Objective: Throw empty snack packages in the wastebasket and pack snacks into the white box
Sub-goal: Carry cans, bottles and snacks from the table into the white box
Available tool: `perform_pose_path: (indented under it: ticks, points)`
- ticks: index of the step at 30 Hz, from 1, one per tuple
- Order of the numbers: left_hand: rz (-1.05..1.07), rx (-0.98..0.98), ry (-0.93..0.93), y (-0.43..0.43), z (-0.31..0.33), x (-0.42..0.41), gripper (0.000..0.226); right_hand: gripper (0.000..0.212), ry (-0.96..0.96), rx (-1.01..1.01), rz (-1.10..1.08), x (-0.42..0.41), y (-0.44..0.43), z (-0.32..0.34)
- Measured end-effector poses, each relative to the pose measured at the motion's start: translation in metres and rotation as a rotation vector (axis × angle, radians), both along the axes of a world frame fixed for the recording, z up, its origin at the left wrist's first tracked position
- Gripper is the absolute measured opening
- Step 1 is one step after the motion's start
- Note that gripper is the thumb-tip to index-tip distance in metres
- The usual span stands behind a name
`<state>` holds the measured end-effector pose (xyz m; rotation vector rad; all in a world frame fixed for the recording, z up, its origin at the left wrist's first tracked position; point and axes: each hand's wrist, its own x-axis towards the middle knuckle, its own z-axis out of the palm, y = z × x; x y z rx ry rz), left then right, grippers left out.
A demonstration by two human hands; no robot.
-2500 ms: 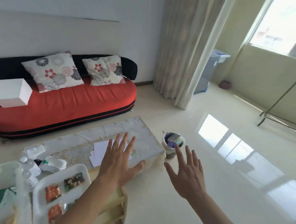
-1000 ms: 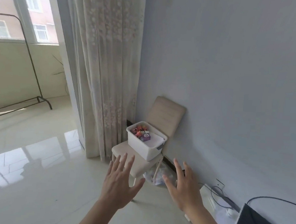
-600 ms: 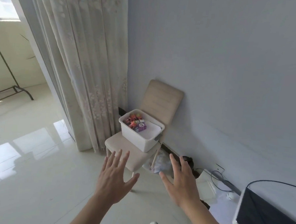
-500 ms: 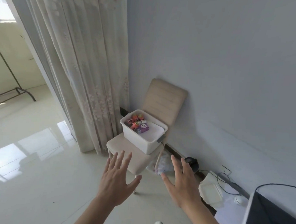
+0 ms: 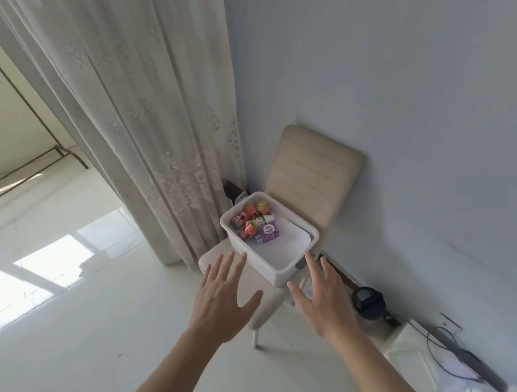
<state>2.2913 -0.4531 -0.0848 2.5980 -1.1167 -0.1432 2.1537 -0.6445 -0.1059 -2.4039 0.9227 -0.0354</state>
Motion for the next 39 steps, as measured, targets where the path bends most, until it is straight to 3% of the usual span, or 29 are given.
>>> perform_pose_path:
  ticks: [11,25,39]
  points:
    - [-0.027,-0.013,0.059,-0.063,-0.040,0.104,0.084,0.081,0.032,0.075,0.014,0.101,-0.058,-0.020]
    - [-0.081,-0.072,0.243,-0.127,-0.098,0.270,0.085,0.081,0.048,0.183,-0.226,0.222,-0.099,-0.050]
    - [-0.024,0.025,0.423,-0.165,-0.194,0.314,0.077,0.088,0.086,0.347,-0.287,0.280,-0.132,-0.156]
